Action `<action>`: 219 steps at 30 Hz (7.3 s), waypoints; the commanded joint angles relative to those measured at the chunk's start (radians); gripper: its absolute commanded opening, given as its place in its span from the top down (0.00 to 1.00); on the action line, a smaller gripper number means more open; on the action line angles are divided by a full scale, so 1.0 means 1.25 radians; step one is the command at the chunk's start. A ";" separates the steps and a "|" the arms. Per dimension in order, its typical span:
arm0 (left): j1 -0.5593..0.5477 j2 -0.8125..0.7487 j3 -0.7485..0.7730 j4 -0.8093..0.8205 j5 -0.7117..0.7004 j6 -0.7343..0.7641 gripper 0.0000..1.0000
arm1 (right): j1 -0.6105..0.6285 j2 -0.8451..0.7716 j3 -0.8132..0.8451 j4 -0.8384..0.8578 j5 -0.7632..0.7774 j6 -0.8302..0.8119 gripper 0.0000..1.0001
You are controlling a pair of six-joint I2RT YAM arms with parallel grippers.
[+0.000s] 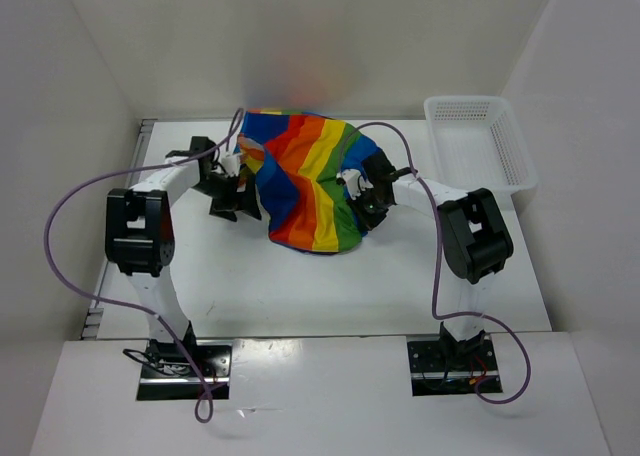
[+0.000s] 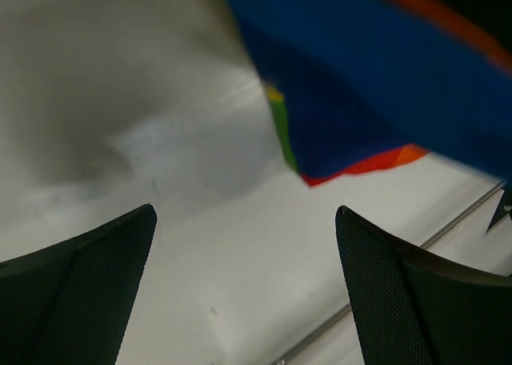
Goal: Fold and stack the shorts
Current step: Flatten the shorts out, then fold the shorts
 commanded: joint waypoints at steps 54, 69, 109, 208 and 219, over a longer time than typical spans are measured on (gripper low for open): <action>-0.119 -0.034 0.145 0.064 -0.113 0.004 0.93 | 0.006 0.030 -0.009 -0.022 -0.018 -0.061 1.00; 0.145 -0.004 0.465 -0.025 -0.093 0.004 1.00 | -0.114 0.104 0.519 0.014 -0.113 0.225 1.00; 0.115 -0.288 0.029 -0.320 -0.128 0.004 1.00 | -0.040 -0.566 -0.148 -0.302 -0.017 -0.201 1.00; 0.051 -0.157 0.008 -0.057 -0.248 0.004 0.17 | 0.048 -0.115 0.234 0.031 0.133 0.089 0.53; 0.051 0.066 0.190 0.051 -0.247 0.004 0.00 | -0.148 0.092 0.389 0.038 0.059 0.103 0.16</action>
